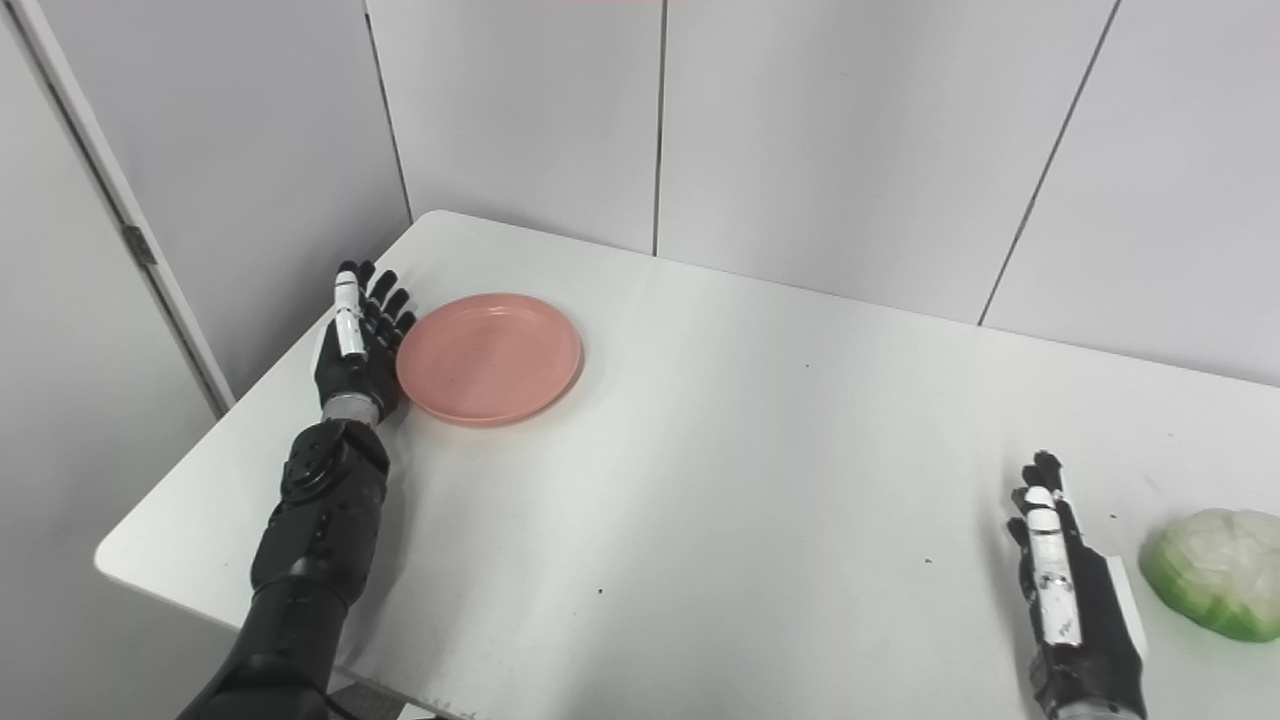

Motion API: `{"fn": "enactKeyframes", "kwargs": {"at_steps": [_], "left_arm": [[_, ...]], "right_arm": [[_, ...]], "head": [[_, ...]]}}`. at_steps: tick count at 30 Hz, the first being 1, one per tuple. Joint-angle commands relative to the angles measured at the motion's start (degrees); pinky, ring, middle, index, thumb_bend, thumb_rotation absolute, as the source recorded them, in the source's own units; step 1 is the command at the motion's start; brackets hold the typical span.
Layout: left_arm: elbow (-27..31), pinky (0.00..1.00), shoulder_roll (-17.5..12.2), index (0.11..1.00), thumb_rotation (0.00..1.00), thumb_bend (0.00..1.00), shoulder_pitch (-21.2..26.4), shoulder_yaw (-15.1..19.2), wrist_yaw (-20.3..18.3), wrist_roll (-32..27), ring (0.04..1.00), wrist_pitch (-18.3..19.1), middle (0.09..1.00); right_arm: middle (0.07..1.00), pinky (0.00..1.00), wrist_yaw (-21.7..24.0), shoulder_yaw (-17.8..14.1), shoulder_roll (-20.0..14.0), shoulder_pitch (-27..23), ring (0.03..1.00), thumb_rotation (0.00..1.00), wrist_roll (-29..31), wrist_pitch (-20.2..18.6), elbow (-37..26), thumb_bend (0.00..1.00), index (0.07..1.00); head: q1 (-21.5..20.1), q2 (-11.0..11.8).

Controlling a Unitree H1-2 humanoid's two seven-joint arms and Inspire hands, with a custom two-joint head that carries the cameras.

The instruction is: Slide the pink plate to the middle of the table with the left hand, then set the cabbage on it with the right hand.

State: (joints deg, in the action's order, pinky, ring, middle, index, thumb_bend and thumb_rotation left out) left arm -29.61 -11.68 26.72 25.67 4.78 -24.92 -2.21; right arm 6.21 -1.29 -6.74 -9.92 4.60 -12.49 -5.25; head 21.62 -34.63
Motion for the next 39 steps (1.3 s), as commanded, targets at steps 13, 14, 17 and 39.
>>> {"fn": "enactKeyframes", "kwargs": {"at_steps": [13, 14, 17, 39], "left_arm": [[-2.1, 0.93, 0.9, 0.945, 1.0, 0.41, 2.5, -3.3, -2.9, 0.4, 0.953, -0.3, 0.95], [-2.2, 0.93, 1.0, 0.943, 1.0, 0.42, 2.5, -3.6, -3.1, 0.4, 0.952, -0.1, 0.949], [-1.6, 0.94, 1.3, 0.957, 1.0, 0.41, 2.4, -4.1, -3.8, 0.0, 0.961, 0.5, 0.964], [2.4, 0.93, 6.7, 0.934, 1.0, 0.43, 2.2, -10.4, -9.6, -0.4, 0.936, 7.6, 0.946]], "right_arm": [[1.0, 1.0, -0.8, -0.1, 0.9, -2.1, 1.0, 1.0, 0.0, 0.0, -1.7, 0.15, 1.0], [1.0, 1.0, -0.9, 0.0, 0.9, -2.1, 1.0, 1.0, 0.0, -0.1, -1.6, 0.15, 1.0], [1.0, 1.0, -1.1, 0.1, 1.0, -2.1, 1.0, 1.0, -0.4, -0.2, -1.6, 0.15, 1.0], [1.0, 1.0, -2.2, 0.1, 3.4, -2.2, 1.0, 1.0, -1.2, 1.0, -0.4, 0.16, 1.0]], "head": [[-1.8, -0.1], [-2.1, -0.1], [-2.6, -0.2], [-9.1, -0.7]]}}
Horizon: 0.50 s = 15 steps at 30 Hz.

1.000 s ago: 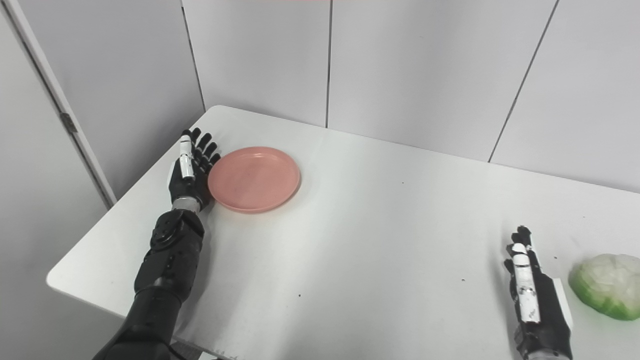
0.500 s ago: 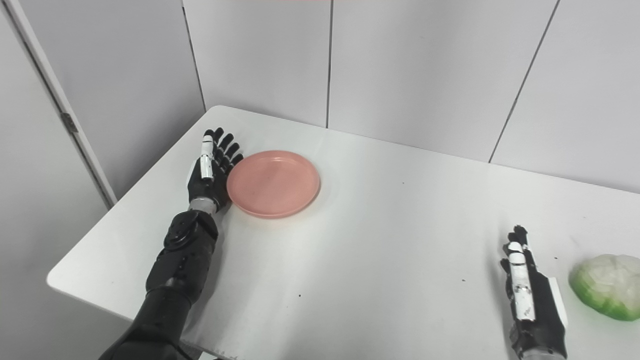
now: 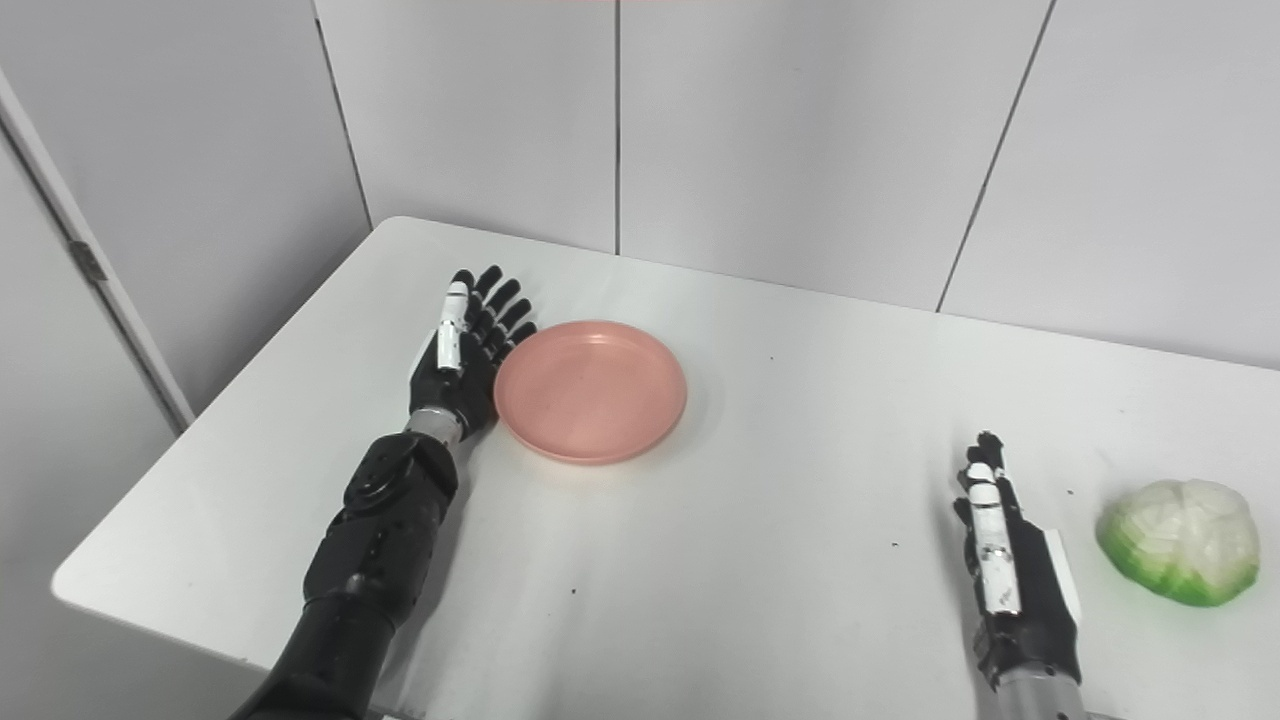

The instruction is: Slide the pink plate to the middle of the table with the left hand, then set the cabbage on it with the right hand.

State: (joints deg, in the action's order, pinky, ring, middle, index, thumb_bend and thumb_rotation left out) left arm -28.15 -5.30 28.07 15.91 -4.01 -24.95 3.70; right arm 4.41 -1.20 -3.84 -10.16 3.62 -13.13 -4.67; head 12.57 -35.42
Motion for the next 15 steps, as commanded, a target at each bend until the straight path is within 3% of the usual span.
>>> {"fn": "enactKeyframes", "kwargs": {"at_steps": [1, 2, 15], "left_arm": [[1.1, 0.92, 0.4, 0.932, 1.0, 0.43, 0.9, -0.7, -0.8, -0.3, 0.934, 1.9, 0.945], [1.5, 0.89, 0.8, 0.913, 1.0, 0.43, 0.8, -1.3, -1.3, -0.1, 0.911, 2.0, 0.927], [7.0, 0.9, 4.2, 0.924, 1.0, 0.43, -0.7, -5.7, -3.3, 0.3, 0.918, 6.1, 0.932]], "right_arm": [[1.0, 1.0, -0.5, 0.1, 0.6, -1.9, 1.0, 1.0, -0.3, 1.6, -1.0, 0.16, 1.0], [1.0, 1.0, -0.7, 0.2, 0.7, -1.9, 1.0, 1.0, -0.3, 1.6, -0.9, 0.16, 1.0], [1.0, 1.0, -1.3, 1.3, 1.5, -2.0, 1.0, 1.0, -1.5, 2.2, -0.4, 0.19, 1.0]], "head": [[-0.1, 0.1], [-0.9, 0.0], [-5.1, -0.6]]}}
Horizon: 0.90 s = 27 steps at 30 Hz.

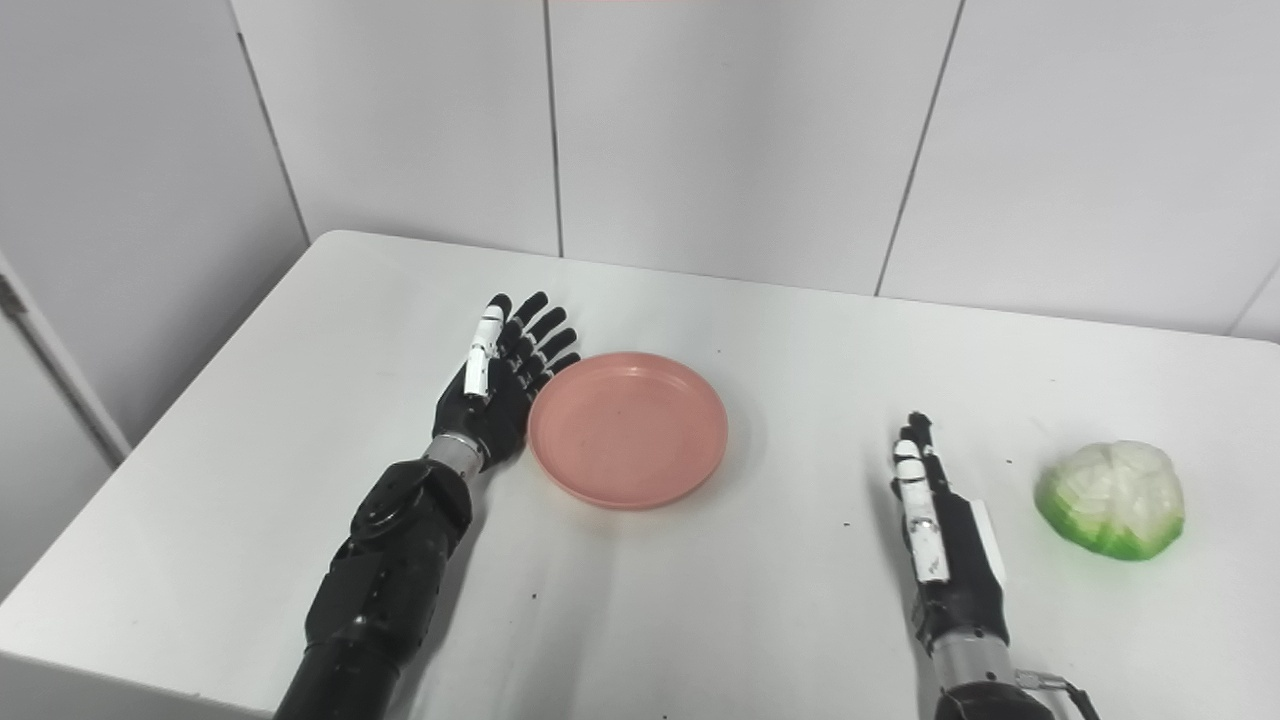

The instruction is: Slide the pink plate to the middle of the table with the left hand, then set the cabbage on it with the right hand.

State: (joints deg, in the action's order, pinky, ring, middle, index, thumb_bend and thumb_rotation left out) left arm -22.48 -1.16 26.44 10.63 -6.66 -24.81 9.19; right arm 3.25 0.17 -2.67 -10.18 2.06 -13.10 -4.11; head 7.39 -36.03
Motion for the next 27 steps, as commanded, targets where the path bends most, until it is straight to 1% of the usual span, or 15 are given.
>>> {"fn": "enactKeyframes", "kwargs": {"at_steps": [1, 4, 6, 9, 16, 21, 27], "left_arm": [[1.6, 0.9, 0.3, 0.925, 1.0, 0.43, 0.9, -0.7, -0.8, 0.1, 0.92, 1.0, 0.935], [2.4, 0.91, 0.9, 0.929, 1.0, 0.43, 0.5, -1.5, -1.3, 0.2, 0.927, 2.2, 0.94], [3.1, 0.91, 1.2, 0.927, 1.0, 0.43, -0.1, -2.6, -1.6, 0.8, 0.927, 2.9, 0.939], [3.9, 0.91, 1.4, 0.927, 1.0, 0.44, -0.7, -4.0, -2.4, 0.9, 0.928, 3.5, 0.939], [6.0, 0.91, 2.3, 0.92, 1.0, 0.44, -1.8, -6.2, -3.2, 1.4, 0.918, 5.6, 0.929], [5.2, 0.9, 2.3, 0.913, 1.0, 0.44, -2.1, -6.9, -4.7, 1.9, 0.917, 5.0, 0.927], [4.3, 0.9, 2.2, 0.916, 1.0, 0.44, -2.2, -6.8, -5.4, 2.2, 0.914, 4.7, 0.923]], "right_arm": [[1.0, 1.0, -0.2, 0.0, 0.4, -2.0, 1.0, 1.0, 0.0, 2.1, -1.0, 0.18, 1.0], [1.0, 1.0, -0.4, 0.2, 0.7, -2.0, 1.0, 1.0, -0.2, 2.0, -1.0, 0.19, 1.0], [1.0, 1.0, -0.6, 0.3, 1.2, -2.1, 1.0, 1.0, -0.3, 1.9, -0.8, 0.19, 1.0], [1.0, 1.0, -0.6, 0.1, 1.8, -2.1, 1.0, 1.0, 0.5, 1.9, -0.6, 0.18, 1.0], [1.0, 1.0, -1.3, 0.5, 2.8, -2.0, 1.0, 1.0, -0.5, 0.1, -1.5, 0.17, 1.0], [1.0, 1.0, -1.7, 0.8, 3.0, -2.1, 1.0, 1.0, -0.9, 0.7, -1.1, 0.16, 1.0], [1.0, 1.0, -1.9, 1.0, 2.8, -2.3, 1.0, 1.0, -1.3, 1.9, -0.5, 0.14, 1.0]], "head": [[-0.6, -0.1], [-1.4, -0.2], [-2.9, -0.4], [-3.6, -0.5], [-6.6, -1.0], [-7.6, -1.1], [-8.5, -1.2]]}}
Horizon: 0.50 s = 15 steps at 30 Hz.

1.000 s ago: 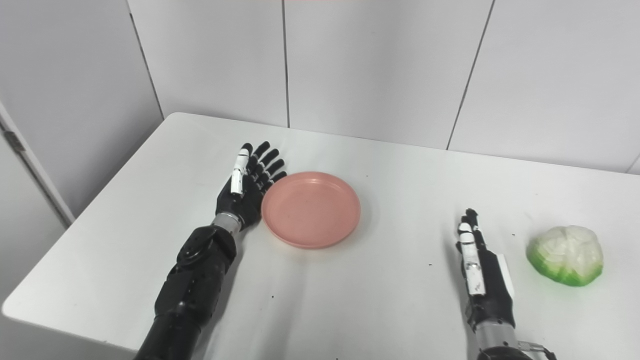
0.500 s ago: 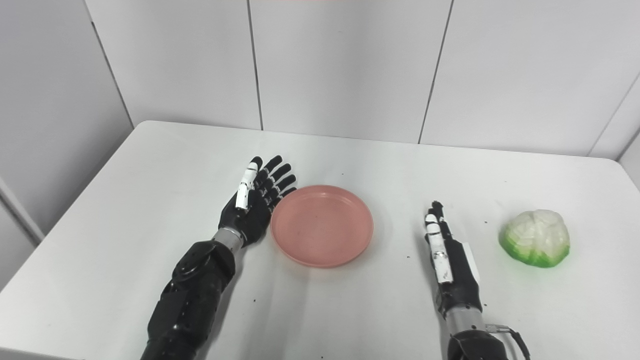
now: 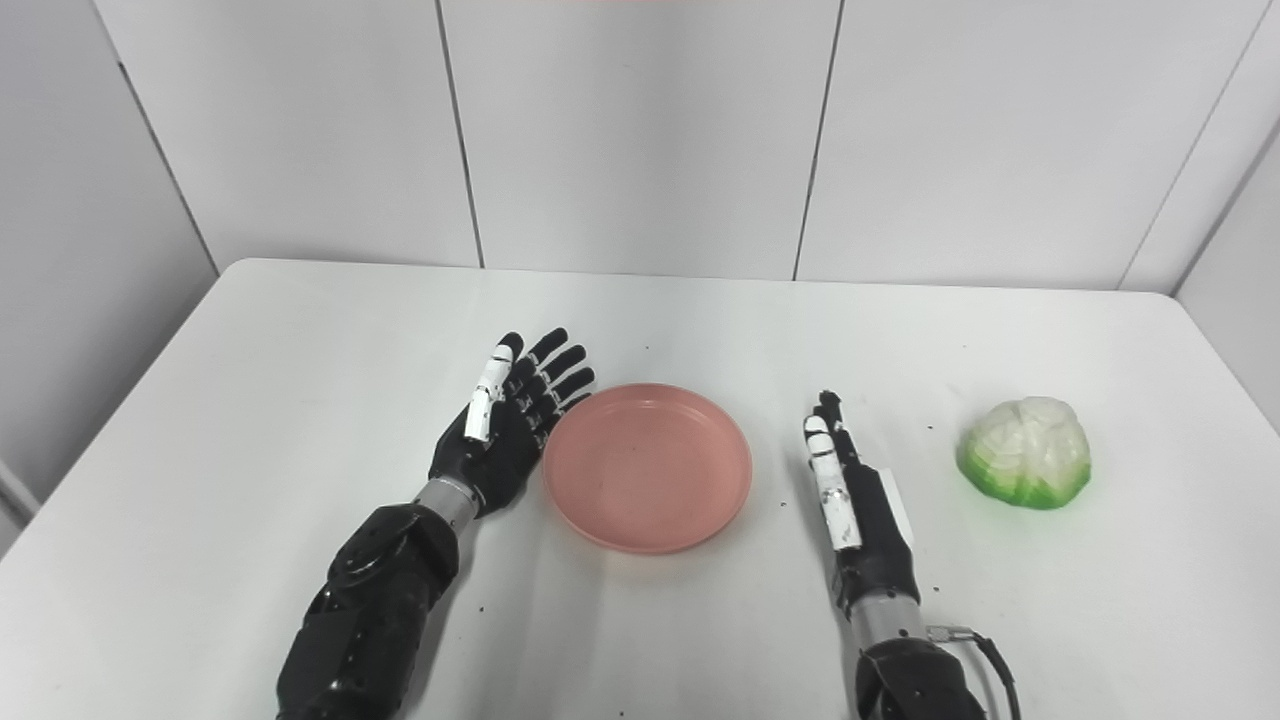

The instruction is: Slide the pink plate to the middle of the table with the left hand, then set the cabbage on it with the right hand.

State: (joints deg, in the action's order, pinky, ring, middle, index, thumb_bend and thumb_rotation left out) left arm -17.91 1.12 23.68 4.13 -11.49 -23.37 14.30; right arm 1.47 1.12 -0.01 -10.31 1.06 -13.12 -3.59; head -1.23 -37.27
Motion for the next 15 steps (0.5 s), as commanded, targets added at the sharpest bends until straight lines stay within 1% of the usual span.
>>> {"fn": "enactKeyframes", "kwargs": {"at_steps": [1, 6, 9, 10, 12, 14, 15], "left_arm": [[-0.4, 0.91, -0.1, 0.917, 1.0, 0.44, 0.6, -0.3, -0.7, 0.7, 0.914, -0.5, 0.923], [-1.0, 0.91, -0.4, 0.918, 1.0, 0.45, 0.8, 0.1, -1.1, 0.8, 0.921, -1.0, 0.929], [-1.2, 0.91, -0.6, 0.92, 1.0, 0.46, 0.9, 0.3, -1.3, 0.7, 0.922, -1.1, 0.931], [-1.3, 0.91, -0.6, 0.921, 1.0, 0.46, 0.9, 0.3, -1.4, 0.7, 0.922, -1.2, 0.932], [-1.4, 0.91, -0.7, 0.924, 1.0, 0.46, 0.9, 0.4, -1.5, 0.7, 0.924, -1.2, 0.935], [-1.4, 0.91, -0.9, 0.924, 1.0, 0.45, 0.8, 0.5, -1.3, 0.8, 0.922, -1.4, 0.935], [-1.5, 0.91, -1.0, 0.922, 1.0, 0.45, 0.8, 0.6, -1.3, 1.0, 0.921, -1.5, 0.933]], "right_arm": [[1.0, 1.0, -0.2, 0.0, 0.3, -2.2, 0.998, 1.0, -0.2, 1.8, -0.9, 0.14, 1.0], [0.995, 1.0, -1.2, 0.0, 0.6, -2.3, 0.987, 1.0, -1.0, 0.7, -1.6, 0.15, 0.997], [0.991, 1.0, -1.5, 0.0, 0.2, -2.5, 0.983, 1.0, -1.9, 0.9, -1.6, 0.17, 0.991], [0.99, 1.0, -1.6, 0.0, 0.2, -2.6, 0.981, 1.0, -2.1, 1.0, -1.6, 0.18, 0.99], [0.989, 1.0, -1.9, -0.2, -0.2, -3.0, 0.978, 1.0, -2.9, 2.4, -0.8, 0.19, 0.992], [0.971, 0.97, -2.7, -0.5, -0.4, -3.7, 0.96, 1.0, -3.7, 3.9, -0.3, 0.18, 0.979], [0.972, 0.96, -3.0, -0.7, -0.3, -4.0, 0.96, 1.0, -3.8, 4.1, -0.3, 0.18, 0.984]], "head": [[0.0, 0.1], [-1.7, 0.2], [-3.5, 0.5], [-3.5, 0.5], [-4.5, 0.8], [-5.8, 1.1], [-7.3, 1.5]]}}
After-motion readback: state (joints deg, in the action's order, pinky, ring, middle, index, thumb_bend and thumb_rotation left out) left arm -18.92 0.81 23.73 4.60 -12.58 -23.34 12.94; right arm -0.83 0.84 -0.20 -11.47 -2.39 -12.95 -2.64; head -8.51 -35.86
